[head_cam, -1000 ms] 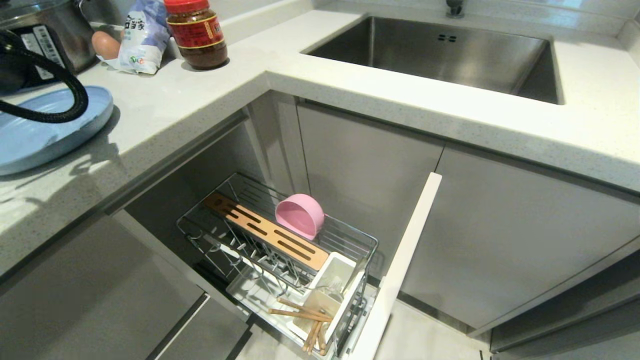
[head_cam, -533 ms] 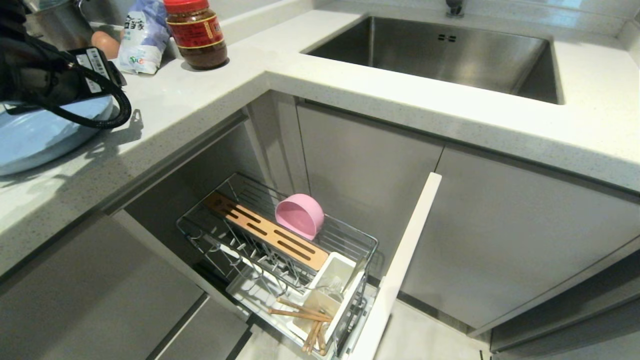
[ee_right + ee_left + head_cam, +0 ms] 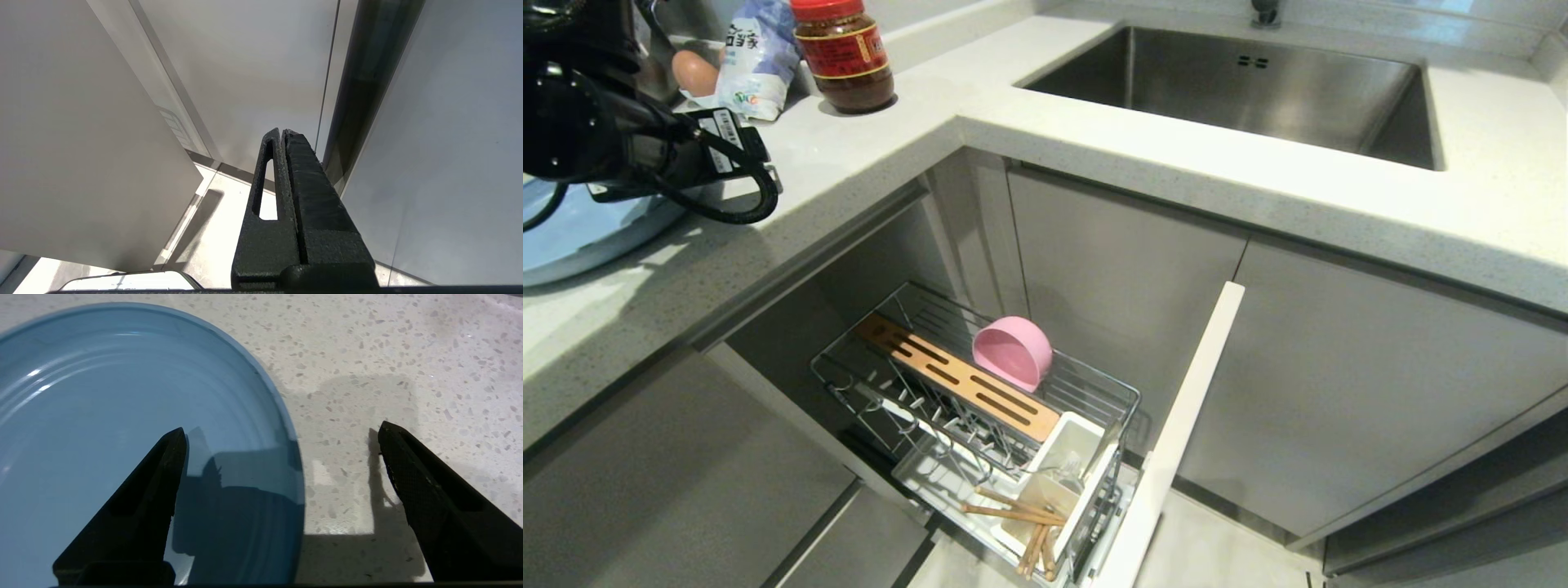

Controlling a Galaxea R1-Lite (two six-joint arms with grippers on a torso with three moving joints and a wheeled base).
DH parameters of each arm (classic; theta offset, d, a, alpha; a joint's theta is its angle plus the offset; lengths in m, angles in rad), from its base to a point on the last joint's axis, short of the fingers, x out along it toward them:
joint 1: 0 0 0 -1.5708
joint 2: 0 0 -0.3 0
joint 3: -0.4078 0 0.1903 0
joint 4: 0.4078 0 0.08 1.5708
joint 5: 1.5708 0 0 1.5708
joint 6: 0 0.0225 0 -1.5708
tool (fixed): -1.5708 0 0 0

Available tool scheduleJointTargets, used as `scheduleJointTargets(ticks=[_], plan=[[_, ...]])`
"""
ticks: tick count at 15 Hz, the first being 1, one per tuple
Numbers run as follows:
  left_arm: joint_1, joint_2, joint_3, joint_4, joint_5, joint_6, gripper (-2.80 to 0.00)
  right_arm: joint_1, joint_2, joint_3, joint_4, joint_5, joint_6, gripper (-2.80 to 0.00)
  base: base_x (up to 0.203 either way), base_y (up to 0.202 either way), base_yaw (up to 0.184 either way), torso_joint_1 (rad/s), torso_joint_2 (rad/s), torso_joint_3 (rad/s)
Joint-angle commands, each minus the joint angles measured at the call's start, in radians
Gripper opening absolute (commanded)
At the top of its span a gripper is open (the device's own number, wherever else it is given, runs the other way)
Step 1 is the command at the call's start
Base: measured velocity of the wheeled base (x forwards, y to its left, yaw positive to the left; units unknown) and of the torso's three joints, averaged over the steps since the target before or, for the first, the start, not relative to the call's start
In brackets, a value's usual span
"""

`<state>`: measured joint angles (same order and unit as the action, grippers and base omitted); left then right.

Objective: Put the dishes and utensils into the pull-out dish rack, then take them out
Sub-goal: Pick up the plate and place it in the cupboard

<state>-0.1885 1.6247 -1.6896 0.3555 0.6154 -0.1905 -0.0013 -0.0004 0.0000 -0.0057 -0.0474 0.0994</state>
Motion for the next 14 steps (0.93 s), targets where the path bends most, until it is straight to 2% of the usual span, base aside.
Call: scheduleJointTargets(ticks=[1, 10, 12, 14], plan=[[0.001, 0.016, -0.009, 0.003, -0.003, -0.007, 0.00, 0.001, -0.004, 0.000, 0.000, 0.000, 0.000, -2.80, 0.000, 0.000, 0.000, 0.000, 0.00, 0.000], [0.018, 0.028, -0.033, 0.007, -0.008, -0.027, 0.00, 0.000, -0.004, 0.000, 0.000, 0.000, 0.000, -2.80, 0.000, 0.000, 0.000, 0.000, 0.00, 0.000], [0.018, 0.036, -0.061, 0.072, -0.011, -0.045, 0.00, 0.000, -0.004, 0.000, 0.000, 0.000, 0.000, -2.80, 0.000, 0.000, 0.000, 0.000, 0.00, 0.000], [0.020, 0.050, -0.103, 0.133, -0.056, -0.082, 0.00, 0.001, -0.004, 0.000, 0.000, 0.000, 0.000, -2.80, 0.000, 0.000, 0.000, 0.000, 0.00, 0.000]])
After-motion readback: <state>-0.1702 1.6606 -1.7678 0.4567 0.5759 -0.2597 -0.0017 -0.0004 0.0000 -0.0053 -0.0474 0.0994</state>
